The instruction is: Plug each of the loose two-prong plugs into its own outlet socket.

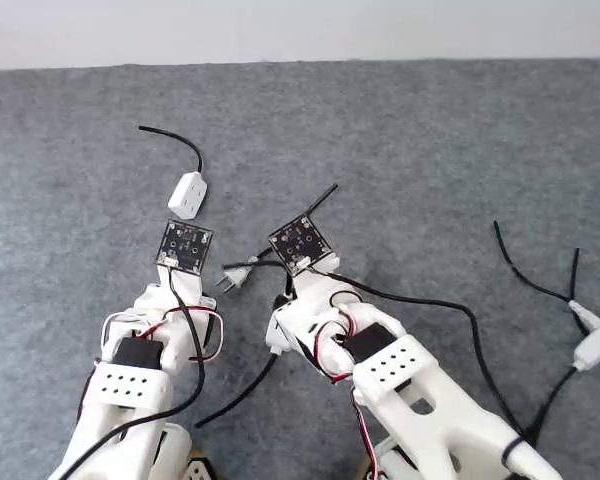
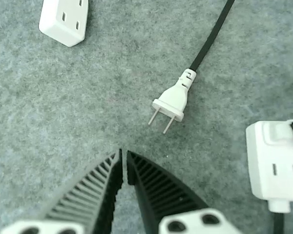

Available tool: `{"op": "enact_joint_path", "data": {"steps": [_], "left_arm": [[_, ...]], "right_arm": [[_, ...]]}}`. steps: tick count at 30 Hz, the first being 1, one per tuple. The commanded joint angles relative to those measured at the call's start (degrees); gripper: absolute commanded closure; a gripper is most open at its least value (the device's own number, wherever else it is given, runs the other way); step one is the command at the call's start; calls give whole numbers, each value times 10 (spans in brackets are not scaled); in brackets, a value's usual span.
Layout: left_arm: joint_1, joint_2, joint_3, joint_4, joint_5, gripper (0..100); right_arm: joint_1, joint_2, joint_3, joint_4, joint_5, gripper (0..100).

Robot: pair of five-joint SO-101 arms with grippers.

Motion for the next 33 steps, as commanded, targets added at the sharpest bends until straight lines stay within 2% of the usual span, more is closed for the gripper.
{"op": "enact_joint_path", "data": {"steps": [1,14,16,22,28,33], "left_arm": [[-2,-11,-3,-10,2,987],[-22,-11,-7,-11,4,986],[-23,-11,-7,-12,4,986],[-22,-11,-7,-12,2,986],[-23,-11,-7,-12,2,986],[-23,-11,-7,-12,2,985]], "right_arm": [[-5,4,-23,15,14,991],[-20,87,-80,41,33,987],[-21,87,-86,46,32,953],[-28,81,-87,44,-9,747],[-78,87,-87,47,-47,735],[-90,87,-87,44,-84,733]]}}
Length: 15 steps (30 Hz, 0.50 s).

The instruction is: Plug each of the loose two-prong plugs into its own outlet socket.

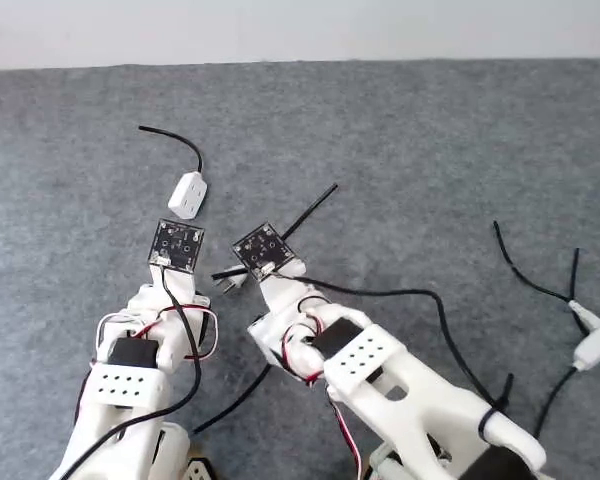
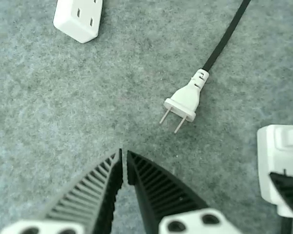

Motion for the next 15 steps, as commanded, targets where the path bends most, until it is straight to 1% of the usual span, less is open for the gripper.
{"op": "enact_joint_path", "data": {"steps": [1,6,10,12,15], "left_arm": [[-1,-11,-7,-12,2,985],[-2,-11,-8,-13,2,985],[-37,-11,-27,-13,6,985],[-53,-10,-36,-13,11,985],[-69,-8,-43,-14,42,985]], "right_arm": [[-8,0,-15,-1,-32,733],[-9,4,-16,-1,-46,734],[0,62,-46,7,-46,734],[7,114,-86,34,-47,735],[7,189,-164,105,-64,735]]}}
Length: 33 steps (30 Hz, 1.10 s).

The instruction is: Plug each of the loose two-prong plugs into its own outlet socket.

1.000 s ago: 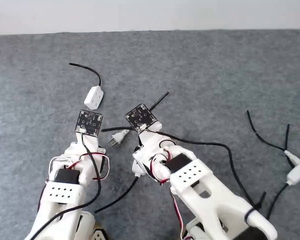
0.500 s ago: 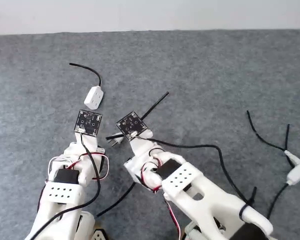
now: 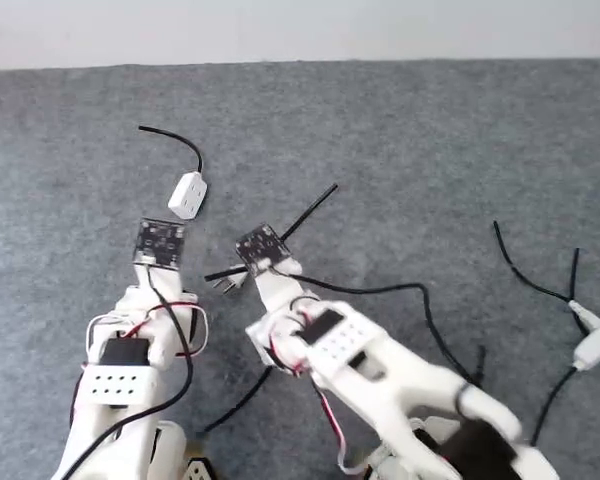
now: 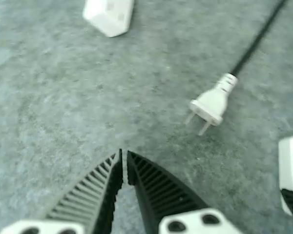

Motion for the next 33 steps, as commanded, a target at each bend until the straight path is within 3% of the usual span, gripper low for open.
{"op": "enact_joint_path", "data": {"steps": [1,7,12,20,26,28,33], "left_arm": [[-17,-8,-41,-18,24,985],[-18,-7,-36,-31,23,985],[-18,-7,-36,-31,23,985],[-18,-7,-36,-33,23,985],[-19,-9,-36,-33,24,985],[-19,-9,-36,-33,24,985],[-19,-7,-36,-33,24,985]], "right_arm": [[7,77,-105,76,-14,735],[7,116,-147,109,-13,762],[11,118,-150,95,5,988],[59,103,-158,132,45,991],[169,-13,-159,198,52,991],[213,-44,-159,224,98,991],[379,-94,-158,264,150,991]]}}
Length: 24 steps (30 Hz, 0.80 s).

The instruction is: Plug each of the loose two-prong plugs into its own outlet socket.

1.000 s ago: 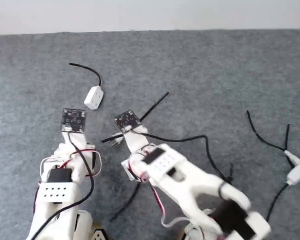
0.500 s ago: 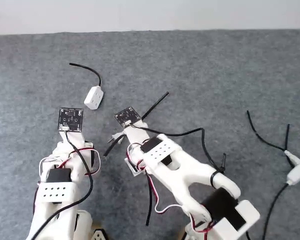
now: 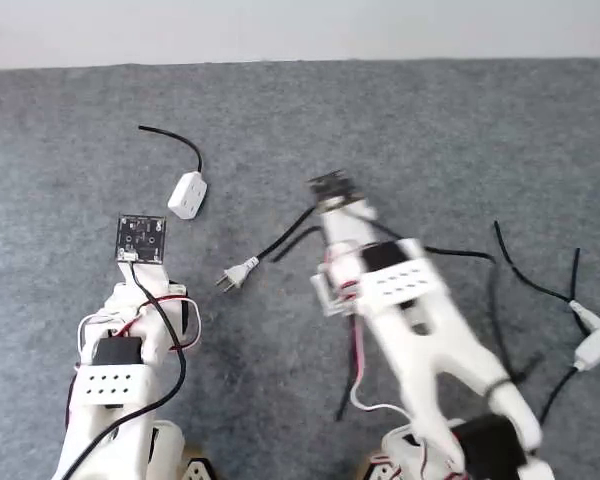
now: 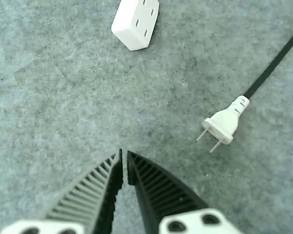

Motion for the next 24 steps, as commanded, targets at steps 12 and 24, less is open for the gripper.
{"op": "enact_joint_path", "data": {"steps": [12,24], "left_arm": [[-3,-7,-30,-14,4,985],[2,-6,-16,-33,4,985]], "right_arm": [[553,-47,18,-140,20,991],[734,-46,58,-342,105,990]]}}
